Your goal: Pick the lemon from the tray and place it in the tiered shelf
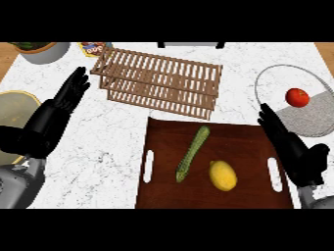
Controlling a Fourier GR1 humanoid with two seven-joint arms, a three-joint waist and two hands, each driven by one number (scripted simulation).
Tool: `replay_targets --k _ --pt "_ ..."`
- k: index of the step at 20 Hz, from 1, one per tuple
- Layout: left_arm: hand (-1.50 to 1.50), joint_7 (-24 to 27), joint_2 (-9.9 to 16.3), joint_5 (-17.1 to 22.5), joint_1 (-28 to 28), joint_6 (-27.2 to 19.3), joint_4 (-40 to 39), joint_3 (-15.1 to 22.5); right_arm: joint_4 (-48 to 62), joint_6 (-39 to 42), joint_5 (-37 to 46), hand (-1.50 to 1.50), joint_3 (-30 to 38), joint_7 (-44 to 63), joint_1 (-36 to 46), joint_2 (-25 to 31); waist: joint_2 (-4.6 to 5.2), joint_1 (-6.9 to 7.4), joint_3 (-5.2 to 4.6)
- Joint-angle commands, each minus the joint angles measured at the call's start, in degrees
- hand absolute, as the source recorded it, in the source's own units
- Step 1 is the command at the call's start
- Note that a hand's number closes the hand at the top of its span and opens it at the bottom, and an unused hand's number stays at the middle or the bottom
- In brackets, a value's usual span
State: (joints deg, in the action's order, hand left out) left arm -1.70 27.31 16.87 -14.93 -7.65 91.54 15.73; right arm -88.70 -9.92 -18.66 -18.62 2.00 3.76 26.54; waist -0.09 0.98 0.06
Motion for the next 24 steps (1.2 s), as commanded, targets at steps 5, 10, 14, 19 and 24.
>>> replay_targets --k 5,10,14,19,24 --pt "0.00 -1.39 -1.49 -1.78 3.18 -8.92 -0.53 -5.64 -4.44 15.98 -1.59 1.50 -8.94 -3.89 10.34 -3.26 0.26 3.13 0.05" --pt "0.00 -5.09 -4.33 -2.87 5.22 -14.18 0.93 -5.77 7.23 18.55 -10.44 -1.50 -0.86 -5.07 15.47 -8.99 0.51 1.21 0.10" --pt "0.00 -1.60 -5.60 -3.26 9.26 -13.53 0.17 -6.29 8.04 32.57 -13.53 -1.50 1.77 -9.74 16.39 -2.85 0.26 -0.17 -0.02" --pt "0.00 -4.23 -3.55 -2.73 9.66 -13.18 4.07 -7.59 0.58 41.71 -7.77 -1.50 -0.71 -6.20 19.01 8.99 -0.24 -0.48 -0.07" --pt "0.00 -4.77 -3.54 -3.45 9.37 -13.86 2.50 -8.30 -10.44 44.64 1.25 -1.50 -5.09 -1.85 20.86 15.79 -0.53 -1.65 -0.15"
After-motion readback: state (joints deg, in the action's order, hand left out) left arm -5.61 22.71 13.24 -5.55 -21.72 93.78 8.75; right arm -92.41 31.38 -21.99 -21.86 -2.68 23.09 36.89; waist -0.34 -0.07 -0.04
